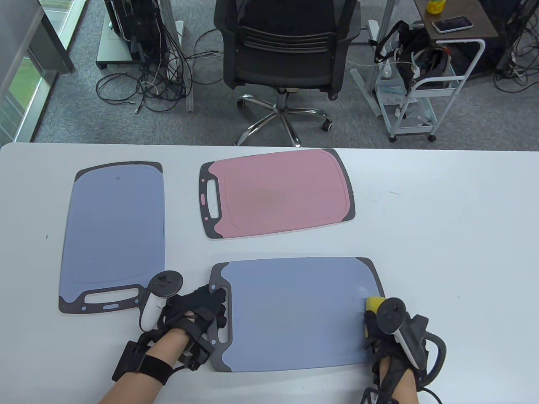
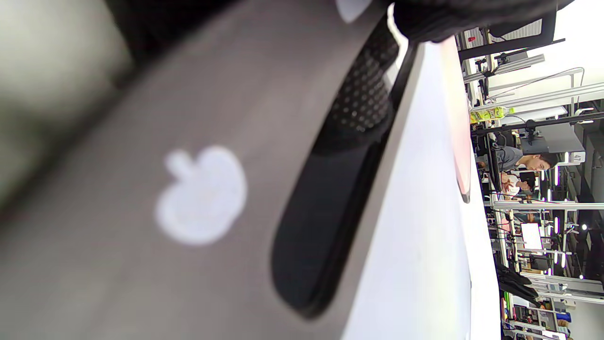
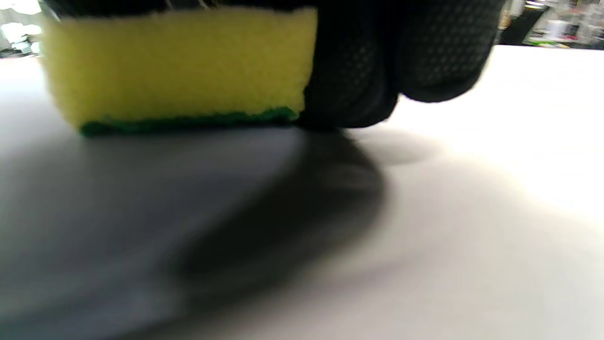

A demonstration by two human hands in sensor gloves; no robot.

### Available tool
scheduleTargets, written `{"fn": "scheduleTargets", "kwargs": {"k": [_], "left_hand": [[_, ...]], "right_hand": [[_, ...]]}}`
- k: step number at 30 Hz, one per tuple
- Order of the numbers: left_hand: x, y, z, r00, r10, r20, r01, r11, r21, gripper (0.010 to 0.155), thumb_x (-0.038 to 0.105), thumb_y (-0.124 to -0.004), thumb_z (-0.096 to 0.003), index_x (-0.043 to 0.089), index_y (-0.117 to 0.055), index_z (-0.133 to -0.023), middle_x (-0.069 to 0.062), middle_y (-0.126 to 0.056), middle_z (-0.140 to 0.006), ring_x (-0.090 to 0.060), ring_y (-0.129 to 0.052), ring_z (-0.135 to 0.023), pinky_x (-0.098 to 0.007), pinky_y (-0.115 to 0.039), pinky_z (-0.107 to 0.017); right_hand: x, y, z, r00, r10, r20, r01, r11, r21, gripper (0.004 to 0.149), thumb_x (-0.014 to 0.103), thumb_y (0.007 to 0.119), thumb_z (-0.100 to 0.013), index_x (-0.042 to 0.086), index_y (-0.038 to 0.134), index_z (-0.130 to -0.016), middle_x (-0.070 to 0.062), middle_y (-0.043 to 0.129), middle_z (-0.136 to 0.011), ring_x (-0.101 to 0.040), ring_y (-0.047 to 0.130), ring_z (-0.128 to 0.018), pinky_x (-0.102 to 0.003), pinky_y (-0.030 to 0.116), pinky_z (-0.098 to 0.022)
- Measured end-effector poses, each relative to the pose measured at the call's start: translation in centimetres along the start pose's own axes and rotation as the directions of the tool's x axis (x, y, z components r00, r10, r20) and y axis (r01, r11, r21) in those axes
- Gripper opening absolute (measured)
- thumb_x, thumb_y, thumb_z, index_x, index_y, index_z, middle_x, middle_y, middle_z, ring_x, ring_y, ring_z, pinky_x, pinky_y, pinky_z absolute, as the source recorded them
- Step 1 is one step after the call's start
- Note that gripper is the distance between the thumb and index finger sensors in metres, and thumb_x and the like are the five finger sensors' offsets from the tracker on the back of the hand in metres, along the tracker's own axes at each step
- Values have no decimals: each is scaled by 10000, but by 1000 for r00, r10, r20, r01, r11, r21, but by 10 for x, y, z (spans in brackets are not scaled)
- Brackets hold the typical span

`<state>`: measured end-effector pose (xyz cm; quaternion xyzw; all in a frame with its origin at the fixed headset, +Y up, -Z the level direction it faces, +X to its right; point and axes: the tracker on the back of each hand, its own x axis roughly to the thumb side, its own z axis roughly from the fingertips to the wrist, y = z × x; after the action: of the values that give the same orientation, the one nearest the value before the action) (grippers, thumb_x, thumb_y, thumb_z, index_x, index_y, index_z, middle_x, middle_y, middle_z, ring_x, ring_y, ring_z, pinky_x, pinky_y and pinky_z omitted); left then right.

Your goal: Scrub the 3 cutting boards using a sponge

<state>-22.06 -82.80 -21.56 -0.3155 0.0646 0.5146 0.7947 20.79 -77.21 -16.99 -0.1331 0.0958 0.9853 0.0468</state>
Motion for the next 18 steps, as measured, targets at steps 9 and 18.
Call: {"fn": "scheduleTargets", "kwargs": {"k": [9, 18], "left_hand": [[0, 0, 0, 1000, -6, 1, 6, 1000, -2, 535, 562, -692, -592, 166, -675, -952, 61, -940, -704, -21, -1102, -440, -238, -1011, -311], [2, -1, 0, 1000, -28, 1, 28, 1000, 10, 536, 568, -690, -592, 165, -682, -946, 64, -945, -696, -13, -1105, -431, -232, -1015, -296]], "right_hand": [[204, 19, 93, 714, 111, 691, -125, 992, -30, 750, 611, 679, -504, 126, 601, -1070, -91, 811, -787, -180, 908, -524, -404, 810, -456], [67, 8, 27, 958, 86, 273, -80, 996, -36, 718, 604, 715, -481, 190, 624, -1060, -63, 826, -774, -186, 917, -513, -413, 813, -442]]}}
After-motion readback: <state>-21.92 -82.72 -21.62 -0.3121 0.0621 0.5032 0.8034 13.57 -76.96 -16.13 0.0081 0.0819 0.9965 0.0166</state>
